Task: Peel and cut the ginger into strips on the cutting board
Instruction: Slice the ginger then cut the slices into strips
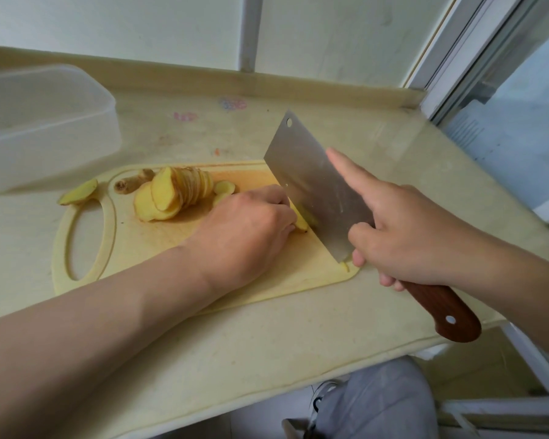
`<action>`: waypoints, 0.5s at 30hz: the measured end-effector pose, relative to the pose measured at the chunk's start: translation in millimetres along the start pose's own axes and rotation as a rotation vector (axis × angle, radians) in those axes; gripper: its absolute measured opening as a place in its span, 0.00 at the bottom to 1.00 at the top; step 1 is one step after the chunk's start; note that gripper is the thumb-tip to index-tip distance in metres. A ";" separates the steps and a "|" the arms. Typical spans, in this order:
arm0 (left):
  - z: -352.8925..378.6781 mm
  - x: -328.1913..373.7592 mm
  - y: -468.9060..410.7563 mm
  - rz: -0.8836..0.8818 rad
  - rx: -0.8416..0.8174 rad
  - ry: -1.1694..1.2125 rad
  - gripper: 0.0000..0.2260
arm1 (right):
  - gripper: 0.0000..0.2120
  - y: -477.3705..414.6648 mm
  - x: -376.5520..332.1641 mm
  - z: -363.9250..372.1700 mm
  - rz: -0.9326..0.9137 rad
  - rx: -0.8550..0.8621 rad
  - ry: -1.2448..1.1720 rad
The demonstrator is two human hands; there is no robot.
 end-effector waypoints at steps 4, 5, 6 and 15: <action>-0.1 -1.0 0.1 0.000 0.003 0.004 0.14 | 0.44 -5.4 -4.4 -3.6 0.011 -0.051 0.043; 0.5 -1.1 0.2 -0.001 0.001 0.006 0.14 | 0.45 -7.6 -5.9 -4.4 0.018 -0.065 0.059; 1.2 -1.1 0.2 -0.001 -0.001 0.005 0.14 | 0.45 -10.6 -8.3 -4.3 0.025 -0.077 0.071; -1.6 0.2 1.3 0.007 0.017 0.000 0.12 | 0.46 -37.8 -13.5 -2.8 0.001 0.074 -0.053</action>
Point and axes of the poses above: each hand's wrist, its own y-axis away from the middle knuckle, its own z-axis out of the palm, x = y × z, the point moved 9 cm from there along -y, towards the middle knuckle, and after that the axes turned 4 degrees about -x, right-handed, at the moved point
